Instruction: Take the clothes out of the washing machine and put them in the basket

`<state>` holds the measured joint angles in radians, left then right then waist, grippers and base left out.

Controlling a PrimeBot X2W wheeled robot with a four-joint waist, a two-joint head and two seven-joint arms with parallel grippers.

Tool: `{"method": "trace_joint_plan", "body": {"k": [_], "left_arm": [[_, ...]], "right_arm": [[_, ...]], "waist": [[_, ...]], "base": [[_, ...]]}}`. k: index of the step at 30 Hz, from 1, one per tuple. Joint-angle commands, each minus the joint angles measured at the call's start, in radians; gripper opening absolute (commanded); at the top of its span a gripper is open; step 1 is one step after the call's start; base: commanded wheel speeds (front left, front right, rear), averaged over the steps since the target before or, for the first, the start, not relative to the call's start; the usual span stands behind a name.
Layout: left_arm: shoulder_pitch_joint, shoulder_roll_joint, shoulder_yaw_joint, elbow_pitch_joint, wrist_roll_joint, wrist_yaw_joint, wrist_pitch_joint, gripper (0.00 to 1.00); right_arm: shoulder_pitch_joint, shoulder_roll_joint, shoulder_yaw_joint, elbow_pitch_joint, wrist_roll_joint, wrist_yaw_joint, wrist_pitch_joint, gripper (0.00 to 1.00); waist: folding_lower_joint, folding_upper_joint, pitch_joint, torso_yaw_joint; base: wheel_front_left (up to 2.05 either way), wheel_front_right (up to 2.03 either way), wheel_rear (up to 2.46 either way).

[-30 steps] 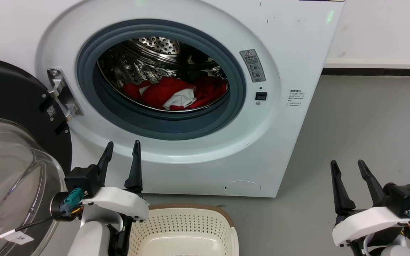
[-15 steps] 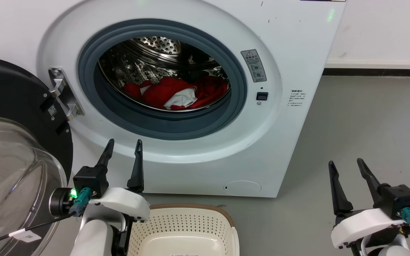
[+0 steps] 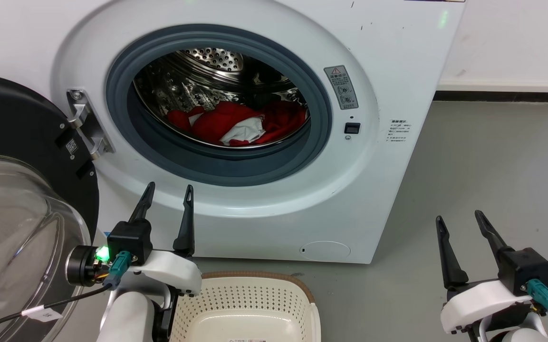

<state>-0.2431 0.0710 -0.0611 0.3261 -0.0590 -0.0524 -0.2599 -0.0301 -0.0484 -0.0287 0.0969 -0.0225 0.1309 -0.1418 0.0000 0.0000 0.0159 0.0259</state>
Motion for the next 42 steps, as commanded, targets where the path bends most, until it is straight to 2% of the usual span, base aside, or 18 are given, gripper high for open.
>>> {"method": "trace_joint_plan", "body": {"k": [1, 19, 23, 32, 42], "left_arm": [[-0.01, -0.001, 0.003, 0.001, 0.009, 0.003, -0.008, 1.0], [-0.019, -0.006, 0.018, 0.011, -0.003, -0.006, -0.006, 1.0], [-0.05, -0.01, 0.014, 0.022, -0.002, 0.004, -0.006, 1.0], [-0.215, -0.015, 0.015, 0.088, -0.014, 0.033, -0.006, 1.0], [-0.44, 0.018, 0.04, 0.267, -0.017, 0.035, -0.006, 1.0]], "right_arm": [[0.012, -0.003, -0.001, 0.001, -0.006, 0.0, -0.007, 1.0], [0.007, -0.003, -0.002, 0.006, 0.013, 0.0, -0.004, 1.0], [-0.002, -0.003, 0.004, -0.009, 0.014, 0.0, 0.001, 1.0], [-0.04, -0.003, 0.035, -0.066, 0.021, 0.0, 0.012, 1.0], [-0.095, -0.002, 0.068, -0.08, 0.04, 0.0, 0.0, 1.0]], "waist": [[0.0, 0.0, 0.0, 0.0], [0.0, 0.0, 0.001, 0.001], [0.0, 0.0, 0.017, -0.002], [0.0, 0.0, 0.101, -0.043], [0.0, 0.0, 0.242, -0.133]], "base": [[0.0, 0.0, 0.0], [0.0, 0.0, 0.0], [0.0, 0.0, 0.0], [0.0, 0.0, 0.0], [0.0, 0.0, 0.0]]}}
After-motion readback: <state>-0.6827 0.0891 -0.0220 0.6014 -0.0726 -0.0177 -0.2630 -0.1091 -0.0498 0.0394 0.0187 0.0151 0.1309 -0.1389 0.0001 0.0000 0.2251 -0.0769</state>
